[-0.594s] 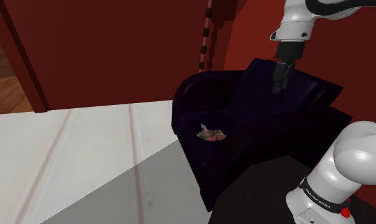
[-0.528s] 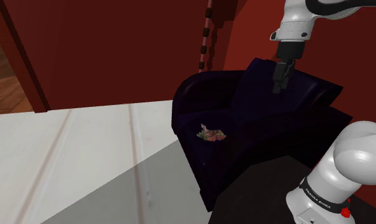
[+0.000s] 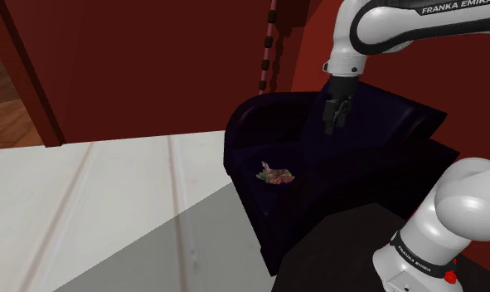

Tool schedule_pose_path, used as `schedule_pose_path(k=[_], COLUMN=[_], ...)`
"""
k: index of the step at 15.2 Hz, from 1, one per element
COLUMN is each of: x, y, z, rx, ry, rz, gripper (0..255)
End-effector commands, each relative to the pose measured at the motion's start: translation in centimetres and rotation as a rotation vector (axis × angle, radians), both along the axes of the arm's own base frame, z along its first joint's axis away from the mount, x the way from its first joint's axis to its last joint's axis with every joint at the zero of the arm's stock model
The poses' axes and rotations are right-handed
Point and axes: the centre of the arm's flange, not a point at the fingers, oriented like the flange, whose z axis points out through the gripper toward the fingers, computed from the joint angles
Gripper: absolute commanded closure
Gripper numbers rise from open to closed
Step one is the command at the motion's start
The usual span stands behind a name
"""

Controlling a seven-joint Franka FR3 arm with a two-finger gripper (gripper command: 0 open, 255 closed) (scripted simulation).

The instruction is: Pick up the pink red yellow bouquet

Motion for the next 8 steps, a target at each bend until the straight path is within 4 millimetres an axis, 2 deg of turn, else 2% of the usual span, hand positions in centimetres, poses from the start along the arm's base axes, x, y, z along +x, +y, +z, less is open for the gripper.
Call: schedule_pose_path(k=[1, 8], x=[2.0, 8.4], y=[0.5, 1.6], z=[-2.0, -8.7], rx=[-0.013, -0.057], ry=[-0.002, -0.003], rz=[-0.002, -0.009], gripper=[0, 0])
